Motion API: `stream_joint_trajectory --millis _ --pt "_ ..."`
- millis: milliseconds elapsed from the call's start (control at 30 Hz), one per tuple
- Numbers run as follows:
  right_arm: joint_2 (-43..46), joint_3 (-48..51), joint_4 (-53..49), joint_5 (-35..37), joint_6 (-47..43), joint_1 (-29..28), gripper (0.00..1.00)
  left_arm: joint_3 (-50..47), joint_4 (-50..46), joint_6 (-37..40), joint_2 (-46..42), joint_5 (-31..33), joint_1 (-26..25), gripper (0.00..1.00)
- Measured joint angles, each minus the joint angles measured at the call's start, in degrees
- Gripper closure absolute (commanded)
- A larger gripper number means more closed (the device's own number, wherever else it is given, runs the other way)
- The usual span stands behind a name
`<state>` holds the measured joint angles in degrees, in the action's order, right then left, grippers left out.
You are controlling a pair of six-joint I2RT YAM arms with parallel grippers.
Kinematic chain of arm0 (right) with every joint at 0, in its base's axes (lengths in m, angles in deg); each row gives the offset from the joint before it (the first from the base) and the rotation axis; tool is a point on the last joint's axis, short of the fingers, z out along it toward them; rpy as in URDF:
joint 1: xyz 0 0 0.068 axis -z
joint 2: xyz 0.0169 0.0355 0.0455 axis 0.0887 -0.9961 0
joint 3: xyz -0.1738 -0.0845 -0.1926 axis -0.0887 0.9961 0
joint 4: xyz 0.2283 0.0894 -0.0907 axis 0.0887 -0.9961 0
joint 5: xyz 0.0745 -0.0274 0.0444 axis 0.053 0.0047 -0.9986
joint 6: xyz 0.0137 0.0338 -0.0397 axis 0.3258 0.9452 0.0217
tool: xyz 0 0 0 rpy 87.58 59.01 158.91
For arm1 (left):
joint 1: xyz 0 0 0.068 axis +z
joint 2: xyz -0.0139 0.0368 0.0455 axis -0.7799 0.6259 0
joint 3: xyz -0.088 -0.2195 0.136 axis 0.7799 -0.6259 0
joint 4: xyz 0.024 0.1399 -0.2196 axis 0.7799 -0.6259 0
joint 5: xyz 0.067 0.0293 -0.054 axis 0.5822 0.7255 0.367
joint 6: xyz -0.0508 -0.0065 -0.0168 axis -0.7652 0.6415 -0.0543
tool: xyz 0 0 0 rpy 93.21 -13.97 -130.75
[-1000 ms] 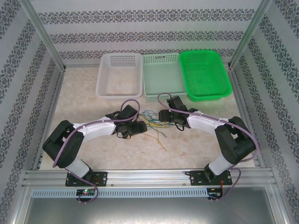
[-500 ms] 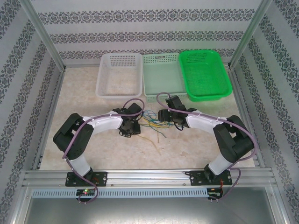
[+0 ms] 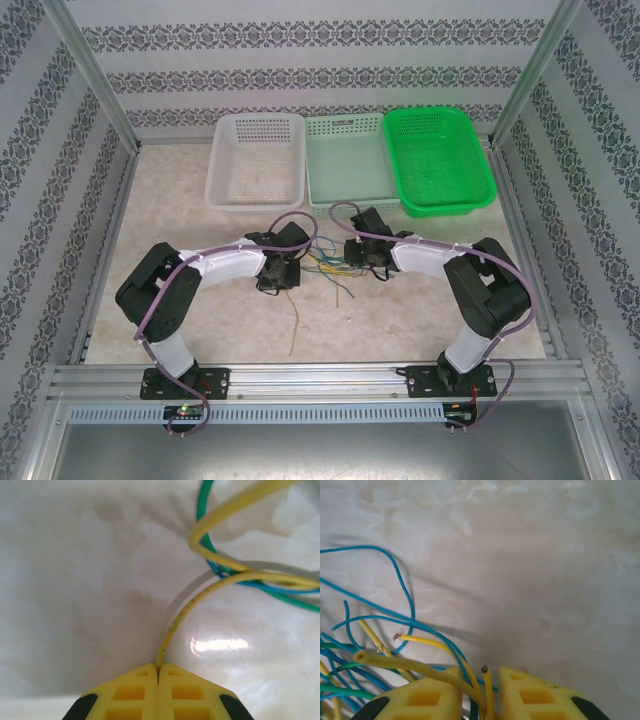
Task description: Untangle the cables
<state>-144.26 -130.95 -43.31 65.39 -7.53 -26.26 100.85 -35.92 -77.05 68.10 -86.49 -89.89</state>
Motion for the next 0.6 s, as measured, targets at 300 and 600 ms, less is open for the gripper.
stream_joint_trajectory --millis 300,600 --pt "-1.0 0.0 -0.6 0.6 0.2 0.5 0.84 0.0 0.5 9.9 -4.5 13.7 0.6 1.0" --pt "-0.8 0.0 -1.4 1.1 0.4 1.6 0.81 1.0 -1.2 16.8 -13.8 24.3 0.6 1.0"
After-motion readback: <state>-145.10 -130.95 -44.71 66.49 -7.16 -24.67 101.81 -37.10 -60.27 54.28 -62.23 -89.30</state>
